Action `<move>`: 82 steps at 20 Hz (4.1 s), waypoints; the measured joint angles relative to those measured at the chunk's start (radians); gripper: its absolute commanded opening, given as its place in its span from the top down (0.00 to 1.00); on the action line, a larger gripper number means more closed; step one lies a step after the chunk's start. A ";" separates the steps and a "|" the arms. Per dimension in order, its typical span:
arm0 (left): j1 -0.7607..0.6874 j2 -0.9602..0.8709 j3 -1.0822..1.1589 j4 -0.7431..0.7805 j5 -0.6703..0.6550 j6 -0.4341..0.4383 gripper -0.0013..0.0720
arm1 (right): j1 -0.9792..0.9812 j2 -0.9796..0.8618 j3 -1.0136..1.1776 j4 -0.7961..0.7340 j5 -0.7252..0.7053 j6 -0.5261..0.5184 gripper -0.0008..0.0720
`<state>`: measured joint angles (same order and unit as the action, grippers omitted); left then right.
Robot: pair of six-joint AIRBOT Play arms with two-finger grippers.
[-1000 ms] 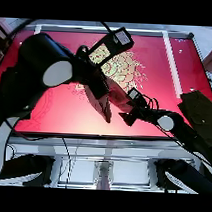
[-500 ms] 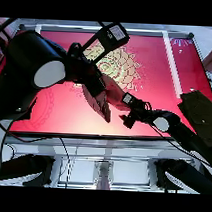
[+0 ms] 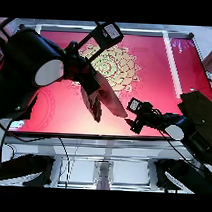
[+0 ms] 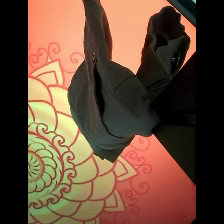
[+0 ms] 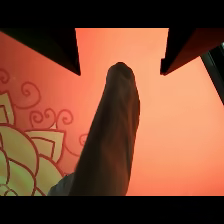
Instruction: Fold the clothes and pants, and hang the long-sleeved shirts on hangers.
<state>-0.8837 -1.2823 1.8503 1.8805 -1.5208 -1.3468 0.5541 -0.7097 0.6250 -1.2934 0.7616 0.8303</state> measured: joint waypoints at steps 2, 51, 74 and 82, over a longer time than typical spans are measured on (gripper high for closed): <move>0.000 0.000 0.000 0.000 -0.002 0.000 0.93 | 0.000 -0.009 0.000 0.028 -0.021 0.006 0.24; 0.070 0.193 -0.002 -0.186 -0.318 -0.257 0.93 | -0.041 0.129 0.682 -0.044 0.843 0.175 0.98; 0.501 -0.408 -0.003 -0.191 0.153 0.049 0.93 | -0.238 -0.623 0.684 -0.223 0.234 0.221 0.98; 0.509 -0.451 -0.013 -0.192 0.153 0.203 0.93 | -0.243 -0.686 0.684 -0.167 0.344 0.205 0.98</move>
<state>-0.3748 -1.7329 1.8378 1.6886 -1.3674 -1.1439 0.3107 -1.3956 1.3094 -1.4601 1.1061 1.0351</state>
